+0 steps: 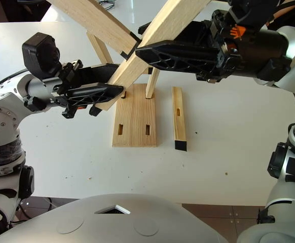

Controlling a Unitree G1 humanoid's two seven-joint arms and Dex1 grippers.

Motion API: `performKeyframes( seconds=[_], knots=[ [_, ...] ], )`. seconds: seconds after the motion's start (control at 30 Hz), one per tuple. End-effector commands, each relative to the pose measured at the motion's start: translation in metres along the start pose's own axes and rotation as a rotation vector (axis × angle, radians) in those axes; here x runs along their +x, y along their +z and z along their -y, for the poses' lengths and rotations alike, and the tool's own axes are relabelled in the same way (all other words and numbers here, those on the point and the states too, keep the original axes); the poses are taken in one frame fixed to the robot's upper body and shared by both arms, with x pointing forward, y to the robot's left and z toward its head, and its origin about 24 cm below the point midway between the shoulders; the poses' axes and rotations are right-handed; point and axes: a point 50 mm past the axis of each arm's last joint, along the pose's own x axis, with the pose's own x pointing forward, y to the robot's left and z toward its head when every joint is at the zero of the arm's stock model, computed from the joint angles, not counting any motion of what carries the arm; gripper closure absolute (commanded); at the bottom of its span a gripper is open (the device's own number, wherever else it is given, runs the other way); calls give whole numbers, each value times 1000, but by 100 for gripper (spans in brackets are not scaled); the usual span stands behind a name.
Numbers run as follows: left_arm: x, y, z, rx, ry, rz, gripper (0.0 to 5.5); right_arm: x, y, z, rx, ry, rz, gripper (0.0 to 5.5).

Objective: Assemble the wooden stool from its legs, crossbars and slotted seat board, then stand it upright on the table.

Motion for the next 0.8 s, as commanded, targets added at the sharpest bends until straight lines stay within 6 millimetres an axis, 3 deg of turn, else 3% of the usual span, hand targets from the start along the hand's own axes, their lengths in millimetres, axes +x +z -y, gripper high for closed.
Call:
performKeyframes(
  seconds=[0.03, 0.27, 0.33, 0.43, 0.6, 0.8],
  knots=[
    [-6, 5, -6, 35, 64, -13, 348, -3, -6, -1, -5, -14, -72, 344],
    [-6, 7, -11, -9, 81, -14, 348, -4, -19, 3, -60, -67, -147, 344],
    [-7, 3, -12, -18, 95, -39, 299, -4, -22, 4, -97, -91, -157, 344],
    [-12, -22, -13, 7, 131, -197, 244, -6, -20, 8, -178, -157, -145, 347],
    [-37, -66, -11, 32, 169, -423, 163, -17, -15, 15, -288, -259, -148, 348],
    [-55, -92, 10, 28, 119, -541, 61, -28, -47, 17, -281, -232, -292, 348]
  ],
)
